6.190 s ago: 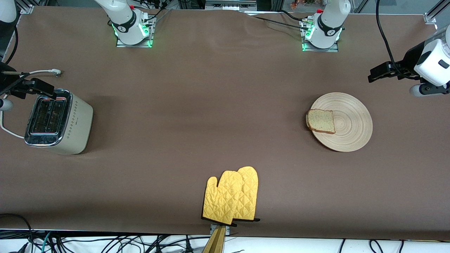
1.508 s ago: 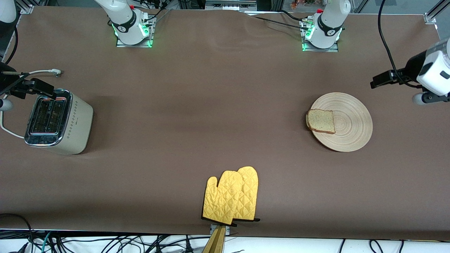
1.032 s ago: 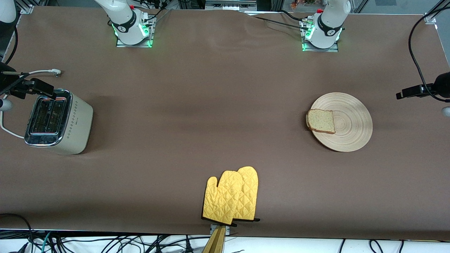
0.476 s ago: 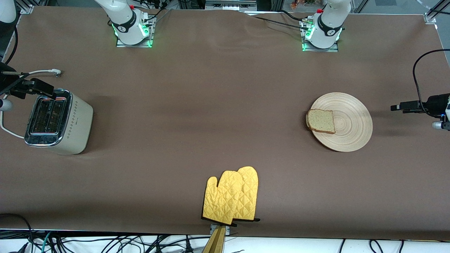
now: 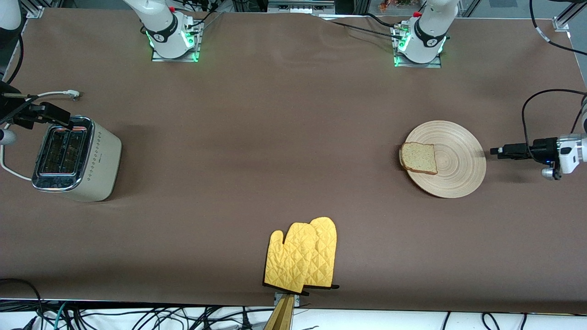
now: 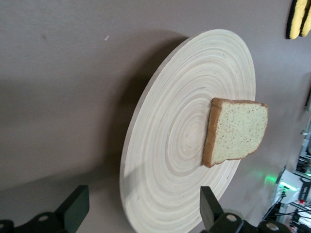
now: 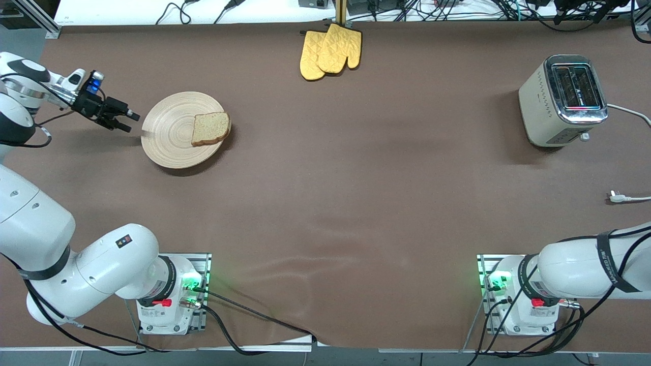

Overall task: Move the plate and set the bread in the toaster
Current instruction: 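Lower the left gripper to the wooden plate's rim beside the bread, then push the wooden plate with the left gripper toward the toaster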

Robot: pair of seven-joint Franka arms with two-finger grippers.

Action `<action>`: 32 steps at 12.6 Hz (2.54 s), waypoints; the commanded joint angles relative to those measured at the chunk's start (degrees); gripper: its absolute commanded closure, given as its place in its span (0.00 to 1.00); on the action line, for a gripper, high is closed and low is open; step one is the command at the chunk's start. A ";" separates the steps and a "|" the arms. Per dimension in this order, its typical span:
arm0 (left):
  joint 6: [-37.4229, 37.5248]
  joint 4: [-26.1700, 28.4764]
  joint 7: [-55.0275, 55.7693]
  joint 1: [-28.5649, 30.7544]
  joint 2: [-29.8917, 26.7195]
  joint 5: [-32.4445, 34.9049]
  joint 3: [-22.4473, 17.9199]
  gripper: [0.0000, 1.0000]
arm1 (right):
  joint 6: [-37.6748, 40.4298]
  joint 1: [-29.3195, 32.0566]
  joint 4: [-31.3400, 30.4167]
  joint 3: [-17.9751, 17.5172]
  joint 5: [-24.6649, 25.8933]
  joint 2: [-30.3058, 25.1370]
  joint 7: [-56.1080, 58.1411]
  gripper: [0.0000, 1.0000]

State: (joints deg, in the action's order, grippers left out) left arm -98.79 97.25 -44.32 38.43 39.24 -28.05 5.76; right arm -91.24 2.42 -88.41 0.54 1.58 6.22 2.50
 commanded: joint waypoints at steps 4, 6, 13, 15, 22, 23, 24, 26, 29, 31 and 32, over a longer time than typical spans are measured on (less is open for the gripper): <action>1.06 -1.10 -3.30 -0.38 4.79 -3.50 1.36 0.00 | 0.01 0.30 0.34 -0.19 -1.06 -0.16 0.14 0.00; 1.06 -1.10 -5.33 -0.46 5.58 -3.94 1.36 0.16 | 0.01 0.30 0.34 -0.19 -0.97 -0.16 0.14 0.00; -1.05 -0.05 -8.86 -0.64 8.66 -5.88 1.27 1.00 | 0.01 0.22 0.34 -0.19 -1.06 -0.16 0.14 0.00; -1.40 -0.04 -8.77 -0.81 9.36 -5.97 1.27 1.00 | 0.01 0.39 0.34 -0.19 -1.06 -0.16 0.13 0.00; 2.09 -1.62 -8.94 -2.40 8.92 -5.70 7.59 1.00 | 0.01 -0.05 0.34 -0.46 -1.06 -0.16 -0.22 0.00; 2.72 -2.58 -8.94 -2.40 8.84 -6.40 9.95 1.00 | 0.01 0.13 0.34 -0.46 -1.06 -0.16 -0.22 0.00; 2.99 -2.76 -8.86 -2.66 8.84 -8.50 11.54 1.00 | 0.01 0.22 0.34 -0.46 -1.06 -0.16 -0.13 0.00; 3.60 -2.68 -8.51 -4.85 8.84 -11.93 14.09 1.00 | 0.01 0.22 0.34 -0.46 -1.06 -0.16 -0.04 0.00; 4.65 -2.24 -8.07 -9.15 9.01 -19.74 14.37 1.00 | 0.10 0.13 0.34 -0.46 -1.06 -0.16 -0.04 0.00; 5.71 -1.71 -5.70 -12.57 9.01 -24.84 14.37 1.00 | 0.01 0.13 0.34 -0.46 -1.06 -0.16 -0.13 0.00; 5.63 -1.28 -4.56 -14.77 9.27 -28.17 14.28 1.00 | 0.01 0.04 0.34 -0.46 -1.06 -0.16 -0.13 0.00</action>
State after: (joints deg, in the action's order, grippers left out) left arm -95.36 95.93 -50.62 26.02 48.20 -50.86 19.97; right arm -91.26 2.23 -88.41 0.28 1.41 6.23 2.50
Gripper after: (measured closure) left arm 0.885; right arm 0.000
